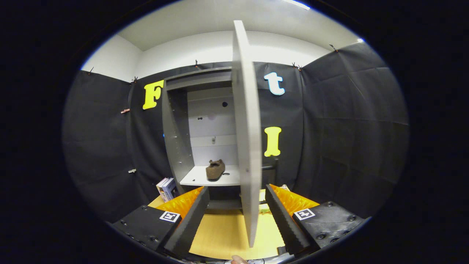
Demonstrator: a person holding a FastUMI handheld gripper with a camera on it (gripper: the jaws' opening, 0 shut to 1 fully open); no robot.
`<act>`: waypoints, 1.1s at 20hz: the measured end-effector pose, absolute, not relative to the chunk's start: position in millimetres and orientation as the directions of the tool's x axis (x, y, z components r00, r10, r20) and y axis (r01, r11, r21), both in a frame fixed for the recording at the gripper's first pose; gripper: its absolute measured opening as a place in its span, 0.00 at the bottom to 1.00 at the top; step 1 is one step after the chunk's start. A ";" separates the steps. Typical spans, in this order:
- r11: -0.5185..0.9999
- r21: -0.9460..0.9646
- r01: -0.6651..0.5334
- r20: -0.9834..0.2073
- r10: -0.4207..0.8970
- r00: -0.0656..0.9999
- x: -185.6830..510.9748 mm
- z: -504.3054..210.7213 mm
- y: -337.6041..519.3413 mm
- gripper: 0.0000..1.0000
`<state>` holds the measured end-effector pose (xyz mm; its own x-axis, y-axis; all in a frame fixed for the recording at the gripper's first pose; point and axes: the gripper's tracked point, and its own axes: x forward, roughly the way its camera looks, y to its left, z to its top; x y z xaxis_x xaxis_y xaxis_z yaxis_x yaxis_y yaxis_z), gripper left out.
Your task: Open the shoe cabinet door, grab the shoes and put them into the shoe cabinet, then close the shoe cabinet door.
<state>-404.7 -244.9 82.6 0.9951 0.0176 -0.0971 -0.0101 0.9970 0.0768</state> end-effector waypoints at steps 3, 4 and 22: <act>0.996 0.082 0.016 -0.087 -0.009 0.996 -400.8 85.5 -277.8 0.97; 0.996 0.087 0.025 -0.086 -0.017 0.996 -397.9 85.6 -287.8 0.97; 0.995 0.088 -0.054 -0.119 0.064 0.991 -365.8 70.7 -268.1 0.98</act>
<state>-365.8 -268.1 70.7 0.9908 0.0639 -0.1190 -0.0535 0.9947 0.0880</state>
